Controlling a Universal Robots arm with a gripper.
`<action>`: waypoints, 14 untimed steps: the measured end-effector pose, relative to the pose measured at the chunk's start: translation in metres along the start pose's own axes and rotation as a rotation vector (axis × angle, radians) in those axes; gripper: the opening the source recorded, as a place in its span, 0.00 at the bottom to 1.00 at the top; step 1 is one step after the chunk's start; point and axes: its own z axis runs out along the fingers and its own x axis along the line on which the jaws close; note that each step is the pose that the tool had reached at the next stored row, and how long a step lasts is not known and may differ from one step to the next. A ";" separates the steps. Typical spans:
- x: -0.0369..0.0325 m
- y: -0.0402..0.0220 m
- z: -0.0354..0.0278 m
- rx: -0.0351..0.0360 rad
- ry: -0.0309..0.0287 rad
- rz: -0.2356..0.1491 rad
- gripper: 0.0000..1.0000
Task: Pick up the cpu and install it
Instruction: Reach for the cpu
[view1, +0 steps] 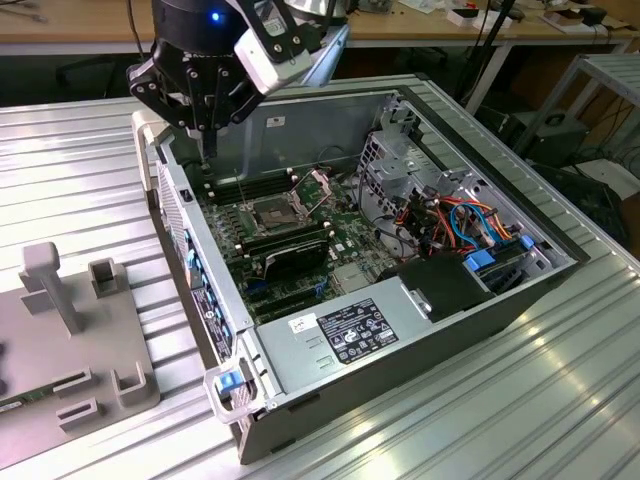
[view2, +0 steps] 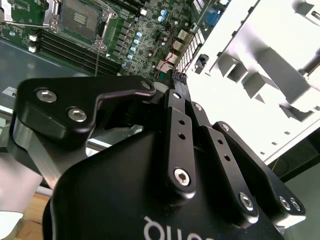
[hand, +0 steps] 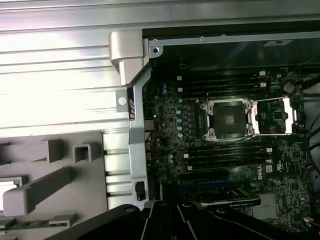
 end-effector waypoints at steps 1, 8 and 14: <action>0.0008 -0.0001 0.0000 0.0000 0.0000 0.000 0.11; 0.0077 -0.0006 -0.0001 -0.0001 -0.0001 0.000 0.11; 0.0210 -0.0015 -0.0005 -0.0001 -0.0002 0.000 0.11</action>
